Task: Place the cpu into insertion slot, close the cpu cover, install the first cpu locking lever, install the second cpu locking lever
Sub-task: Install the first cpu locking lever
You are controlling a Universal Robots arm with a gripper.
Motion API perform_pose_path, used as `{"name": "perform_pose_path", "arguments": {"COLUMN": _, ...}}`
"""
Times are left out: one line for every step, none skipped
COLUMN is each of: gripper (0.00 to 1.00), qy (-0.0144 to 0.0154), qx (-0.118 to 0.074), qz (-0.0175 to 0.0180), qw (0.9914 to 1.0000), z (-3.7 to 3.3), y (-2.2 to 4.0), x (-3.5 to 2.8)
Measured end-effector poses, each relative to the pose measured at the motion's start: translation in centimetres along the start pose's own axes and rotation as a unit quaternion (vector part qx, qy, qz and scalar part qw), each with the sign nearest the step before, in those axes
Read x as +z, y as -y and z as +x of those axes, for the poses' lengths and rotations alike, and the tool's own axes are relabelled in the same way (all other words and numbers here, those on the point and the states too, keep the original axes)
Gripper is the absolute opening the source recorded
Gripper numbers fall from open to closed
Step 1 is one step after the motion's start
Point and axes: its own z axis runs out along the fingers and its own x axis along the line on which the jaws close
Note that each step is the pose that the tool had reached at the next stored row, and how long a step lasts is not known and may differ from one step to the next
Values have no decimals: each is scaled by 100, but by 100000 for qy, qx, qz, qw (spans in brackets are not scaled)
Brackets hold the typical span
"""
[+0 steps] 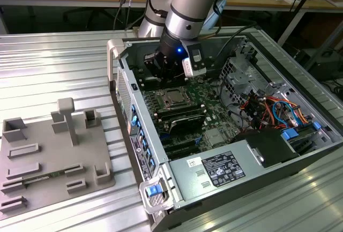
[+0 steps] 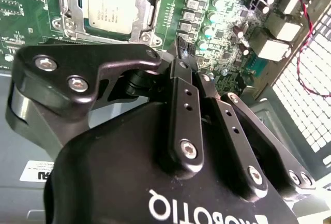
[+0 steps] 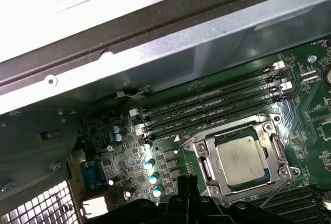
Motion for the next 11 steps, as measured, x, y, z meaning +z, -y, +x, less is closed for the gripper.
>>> {"name": "perform_pose_path", "arguments": {"gripper": 11, "qy": 152, "qx": -374, "qz": -31, "qw": 99999, "z": 0, "y": 0, "x": 4}}
{"name": "perform_pose_path", "arguments": {"gripper": 11, "qy": 318, "qx": -724, "qz": -60, "qw": 99997, "z": -1, "y": 0, "x": 8}}
{"name": "perform_pose_path", "arguments": {"gripper": 11, "qy": 636, "qx": -923, "qz": -145, "qw": 99994, "z": 9, "y": 3, "x": 17}}
{"name": "perform_pose_path", "arguments": {"gripper": 11, "qy": 900, "qx": -935, "qz": -224, "qw": 99991, "z": 32, "y": 11, "x": 25}}
{"name": "perform_pose_path", "arguments": {"gripper": 11, "qy": 1183, "qx": -951, "qz": -309, "qw": 99988, "z": 63, "y": 21, "x": 37}}
{"name": "perform_pose_path", "arguments": {"gripper": 11, "qy": 1333, "qx": -971, "qz": -355, "qw": 99986, "z": 81, "y": 27, "x": 45}}
{"name": "perform_pose_path", "arguments": {"gripper": 11, "qy": 1461, "qx": -1035, "qz": -387, "qw": 99983, "z": 99, "y": 32, "x": 53}}
{"name": "perform_pose_path", "arguments": {"gripper": 11, "qy": 1469, "qx": -1162, "qz": -381, "qw": 99982, "z": 106, "y": 33, "x": 53}}
{"name": "perform_pose_path", "arguments": {"gripper": 11, "qy": 1463, "qx": -1450, "qz": -359, "qw": 99978, "z": 109, "y": 30, "x": 54}}
{"name": "perform_pose_path", "arguments": {"gripper": 11, "qy": 1443, "qx": -1941, "qz": -330, "qw": 99970, "z": 111, "y": 25, "x": 57}}
{"name": "perform_pose_path", "arguments": {"gripper": 11, "qy": 1432, "qx": -2333, "qz": -315, "qw": 99962, "z": 112, "y": 21, "x": 60}}
